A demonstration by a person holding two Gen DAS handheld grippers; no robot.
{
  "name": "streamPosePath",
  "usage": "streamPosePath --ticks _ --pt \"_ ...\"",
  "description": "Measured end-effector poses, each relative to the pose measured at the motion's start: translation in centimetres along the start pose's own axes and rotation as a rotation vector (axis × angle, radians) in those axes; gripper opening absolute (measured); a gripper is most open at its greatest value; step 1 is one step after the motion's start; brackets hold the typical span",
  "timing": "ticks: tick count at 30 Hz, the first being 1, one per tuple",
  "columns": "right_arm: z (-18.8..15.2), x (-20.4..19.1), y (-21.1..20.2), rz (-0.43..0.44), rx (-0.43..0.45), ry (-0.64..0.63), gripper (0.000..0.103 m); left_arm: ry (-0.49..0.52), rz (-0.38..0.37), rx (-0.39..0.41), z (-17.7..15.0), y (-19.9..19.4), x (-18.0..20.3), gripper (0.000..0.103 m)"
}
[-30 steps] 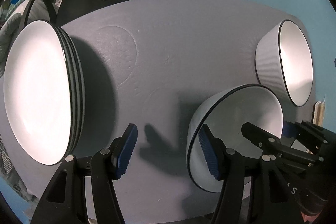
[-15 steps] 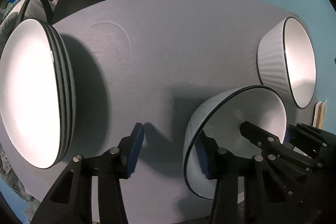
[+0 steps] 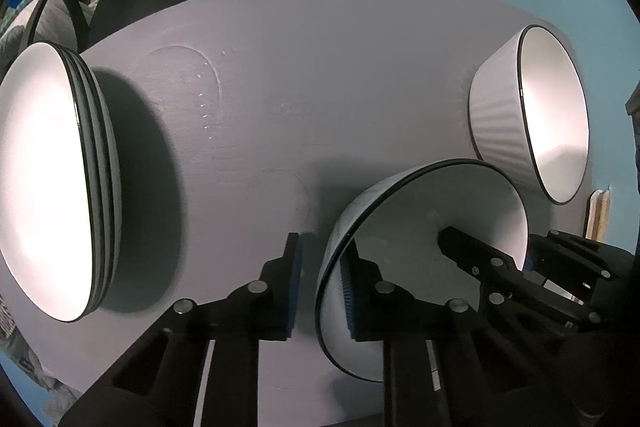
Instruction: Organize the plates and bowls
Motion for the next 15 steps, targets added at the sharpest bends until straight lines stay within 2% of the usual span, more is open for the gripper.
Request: streamPosePath --ticks 6,15 --pt "-0.2 0.2 -0.2 -0.005 0.001 -0.004 0.011 -0.012 -0.032 -0.010 -0.2 0.2 0.1 0.009" --pt "-0.5 0.4 -0.5 0.007 -0.003 -0.012 0.008 -0.012 -0.030 -0.003 -1.0 0.0 0.1 0.008"
Point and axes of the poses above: each gripper's, at about its wrist camera, not at the fingertips, and y roughly the way its jaws point, x to its right, z to its top, the point moved 4 cm from there along y, roughly the way its jaws point, and after that the axes turned 1 degree about -x, right-handed, at the moved point
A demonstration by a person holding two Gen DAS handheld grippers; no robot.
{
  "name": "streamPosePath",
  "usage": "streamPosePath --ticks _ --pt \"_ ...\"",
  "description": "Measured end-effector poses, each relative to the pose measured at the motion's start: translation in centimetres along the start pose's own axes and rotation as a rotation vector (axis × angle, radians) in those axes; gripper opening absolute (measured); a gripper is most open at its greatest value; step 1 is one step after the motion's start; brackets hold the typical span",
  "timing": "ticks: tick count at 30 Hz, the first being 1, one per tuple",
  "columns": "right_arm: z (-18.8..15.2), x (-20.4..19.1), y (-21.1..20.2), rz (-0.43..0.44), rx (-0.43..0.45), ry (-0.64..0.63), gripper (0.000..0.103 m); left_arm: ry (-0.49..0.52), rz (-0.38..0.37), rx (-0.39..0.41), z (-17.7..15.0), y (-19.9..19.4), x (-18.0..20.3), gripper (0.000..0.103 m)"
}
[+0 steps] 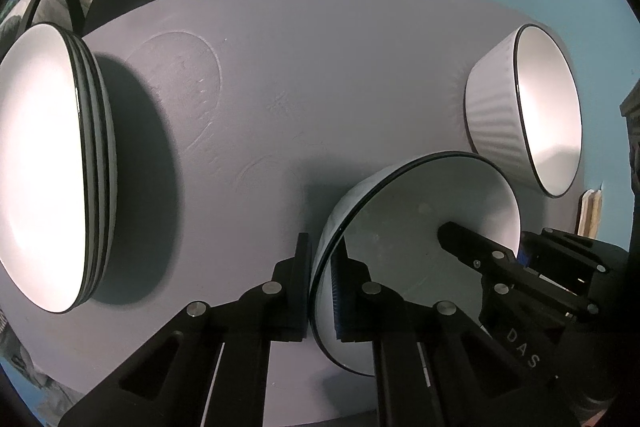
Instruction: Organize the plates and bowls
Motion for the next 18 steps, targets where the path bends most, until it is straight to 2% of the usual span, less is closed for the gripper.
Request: streamPosePath --ticks 18 --pt "-0.6 -2.3 -1.6 -0.047 -0.008 -0.060 0.008 0.006 0.016 0.010 -0.4 -1.1 -0.4 0.008"
Point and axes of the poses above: each gripper's, at about its wrist camera, not at the fingertips, and y roughly the way its jaws point, x to its right, z to its top, the point moved 4 cm from there along y, roughly the way its jaws point, and after that the axes turned 1 degree about -x, right-handed, at the moved point
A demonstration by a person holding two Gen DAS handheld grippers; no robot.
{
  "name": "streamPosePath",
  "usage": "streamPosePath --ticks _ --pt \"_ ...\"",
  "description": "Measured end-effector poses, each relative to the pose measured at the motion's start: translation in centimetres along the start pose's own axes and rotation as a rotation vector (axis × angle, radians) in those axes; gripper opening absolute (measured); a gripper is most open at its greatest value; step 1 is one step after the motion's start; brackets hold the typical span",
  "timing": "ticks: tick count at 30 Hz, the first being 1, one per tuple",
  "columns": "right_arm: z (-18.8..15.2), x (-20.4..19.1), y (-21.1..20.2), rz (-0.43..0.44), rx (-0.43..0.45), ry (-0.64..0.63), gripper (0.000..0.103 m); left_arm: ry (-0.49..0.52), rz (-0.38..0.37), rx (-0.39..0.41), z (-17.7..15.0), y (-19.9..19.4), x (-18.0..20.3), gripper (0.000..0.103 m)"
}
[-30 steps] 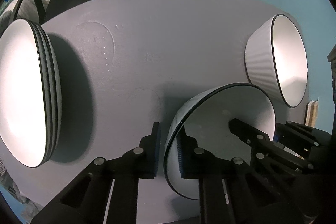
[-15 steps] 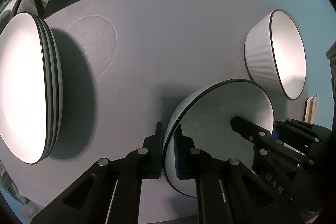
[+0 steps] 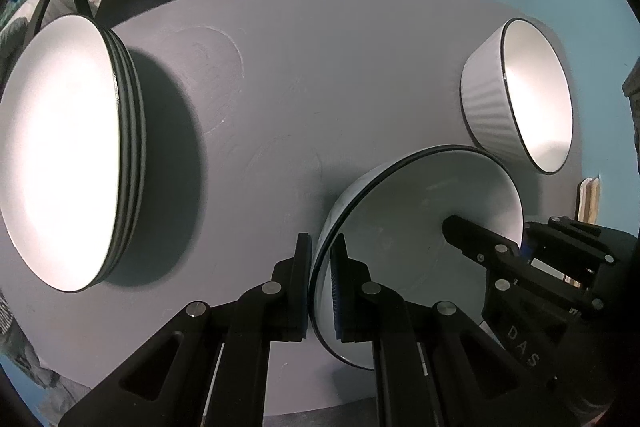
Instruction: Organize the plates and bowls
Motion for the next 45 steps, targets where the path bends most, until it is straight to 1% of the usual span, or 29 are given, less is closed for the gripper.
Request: streamPosePath --ticks 6,16,21,26,35,45 --pt "-0.3 -0.6 -1.3 0.005 0.013 0.001 0.008 0.000 -0.012 0.013 0.2 -1.2 0.4 0.008" --pt "-0.2 0.3 -4.2 0.000 0.034 0.006 0.008 0.031 -0.033 0.038 0.7 -3.4 1.5 0.008" --pt "-0.2 1.1 -5.8 0.012 0.039 0.020 0.008 0.050 -0.038 0.048 1.3 -4.6 2.4 0.008" --pt "-1.1 2.2 -6.7 0.010 0.053 0.025 0.008 0.068 -0.049 0.061 1.3 -5.3 3.1 0.008" --pt "-0.4 3.7 -9.1 0.014 0.080 0.036 0.008 0.095 -0.051 0.091 2.3 -6.7 4.9 0.008" --pt "1.5 6.4 -9.8 0.020 0.079 0.073 0.008 0.139 -0.028 0.097 4.5 -6.7 7.9 0.008"
Point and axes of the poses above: each gripper's, at about its wrist camera, not at the fingertips, and y roughly the way its jaws point, x to its right, z to its top, the point moved 4 cm from there along y, roughly the way its jaws point, and after that the axes turned 1 degree about -x, right-handed, at the moved point
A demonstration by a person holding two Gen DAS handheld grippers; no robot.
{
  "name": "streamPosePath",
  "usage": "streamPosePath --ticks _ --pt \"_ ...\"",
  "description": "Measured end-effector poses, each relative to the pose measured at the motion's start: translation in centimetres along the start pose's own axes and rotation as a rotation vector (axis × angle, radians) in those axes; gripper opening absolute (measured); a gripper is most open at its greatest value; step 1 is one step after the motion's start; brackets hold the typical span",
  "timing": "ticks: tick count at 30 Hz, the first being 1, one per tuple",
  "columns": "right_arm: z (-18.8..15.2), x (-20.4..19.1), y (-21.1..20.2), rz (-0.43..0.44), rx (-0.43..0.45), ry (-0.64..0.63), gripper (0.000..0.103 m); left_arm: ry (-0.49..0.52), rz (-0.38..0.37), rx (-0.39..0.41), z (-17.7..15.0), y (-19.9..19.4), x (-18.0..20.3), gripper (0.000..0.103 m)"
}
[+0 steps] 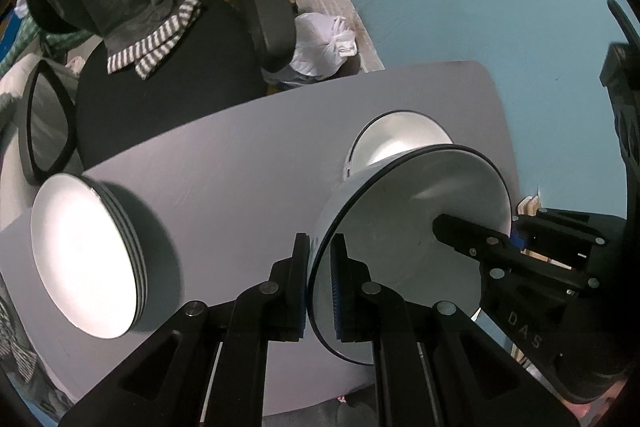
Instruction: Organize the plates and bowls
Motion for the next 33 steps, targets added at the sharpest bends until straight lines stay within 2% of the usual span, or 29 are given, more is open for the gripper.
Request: streamPosePath --ticks 15,33 --pt "2.6 4.3 0.3 0.002 -0.024 0.062 0.008 0.038 0.014 -0.032 3.9 2.2 3.2 0.008" --pt "3.1 6.1 2.9 -0.018 -0.082 0.089 0.008 0.056 0.072 -0.090 4.4 5.6 3.8 0.008"
Point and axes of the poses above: each gripper's, at about its wrist camera, not at the fingertips, and y roughly the way its jaws point, x to its right, z to its top, the point moved 4 cm from there along y, roughly the way its jaws point, and after that the axes turned 1 degree about -x, right-handed, at the moved point
